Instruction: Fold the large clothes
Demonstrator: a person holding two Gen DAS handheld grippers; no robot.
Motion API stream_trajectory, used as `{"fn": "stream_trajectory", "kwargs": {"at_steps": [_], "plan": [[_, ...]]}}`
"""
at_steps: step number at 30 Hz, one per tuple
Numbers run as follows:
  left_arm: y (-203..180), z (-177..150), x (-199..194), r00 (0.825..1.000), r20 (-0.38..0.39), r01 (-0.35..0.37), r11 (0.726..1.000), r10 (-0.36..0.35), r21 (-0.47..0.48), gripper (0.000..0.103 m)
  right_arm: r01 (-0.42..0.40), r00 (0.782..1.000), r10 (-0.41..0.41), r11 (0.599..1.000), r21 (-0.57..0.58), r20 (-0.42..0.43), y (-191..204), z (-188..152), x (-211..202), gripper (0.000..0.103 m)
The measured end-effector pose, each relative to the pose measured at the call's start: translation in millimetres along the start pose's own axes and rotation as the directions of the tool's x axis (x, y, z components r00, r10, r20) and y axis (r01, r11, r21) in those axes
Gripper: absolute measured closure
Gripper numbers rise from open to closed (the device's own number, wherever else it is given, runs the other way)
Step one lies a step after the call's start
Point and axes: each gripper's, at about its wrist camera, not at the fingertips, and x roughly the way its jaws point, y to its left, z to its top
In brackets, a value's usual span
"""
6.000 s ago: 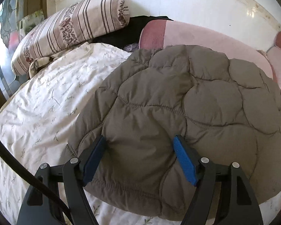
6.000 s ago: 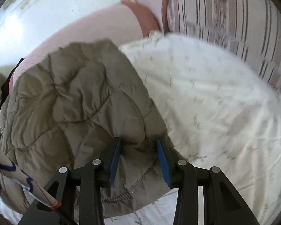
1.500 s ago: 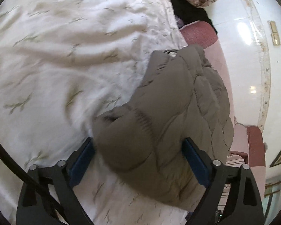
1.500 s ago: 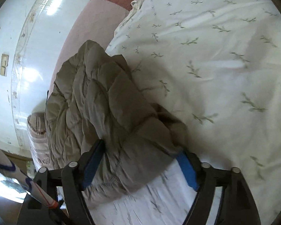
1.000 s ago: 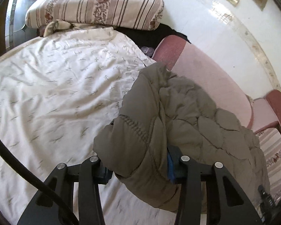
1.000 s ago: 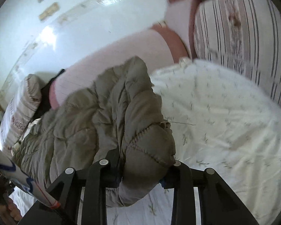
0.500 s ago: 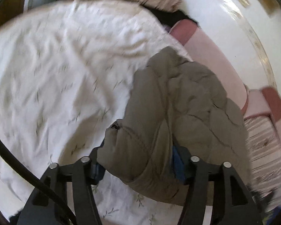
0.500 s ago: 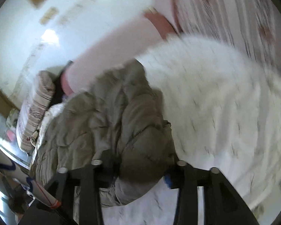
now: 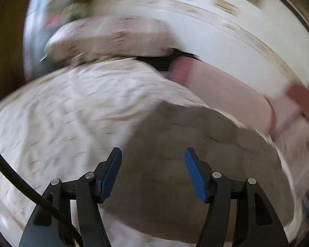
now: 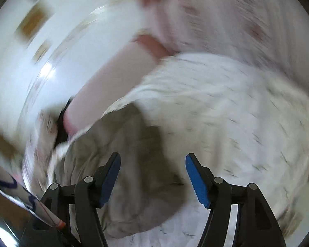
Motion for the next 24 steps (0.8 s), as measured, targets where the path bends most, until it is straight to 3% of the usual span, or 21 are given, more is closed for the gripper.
{"fn": "stream_trajectory", "kwargs": {"at_steps": [2,5,7,9,14,24], "plan": [[-34,-9,1,1.000,0.014,0.020,0.994,-0.022,0.108,0.033,-0.034,0.999,0.033,0.985,-0.172,-0.007,48,-16,14,0.034],[-95,-30,12,0.999,0.010,0.029,0.961,-0.033,0.276,0.027,-0.060,0.998,0.052,0.946,-0.318,-0.034,95,-38,38,0.036],[-115,-40,24,0.999,-0.021,0.041,0.947,-0.036,0.320,0.027,-0.032,0.999,0.022,0.923,-0.382,-0.031,116,-48,56,0.036],[-125,-49,41,0.999,-0.033,0.003,0.937,0.009,0.349,0.027,-0.020,0.999,0.006,0.912,-0.409,-0.034,127,-50,76,0.040],[-117,-57,69,0.998,-0.045,-0.028,0.937,0.046,0.349,0.012,0.045,0.987,-0.108,0.896,-0.441,-0.119,128,-64,129,0.041],[-108,-61,82,0.999,-0.043,-0.017,0.941,0.033,0.337,0.010,0.097,0.982,-0.166,0.861,-0.499,-0.094,131,-75,145,0.039]]}}
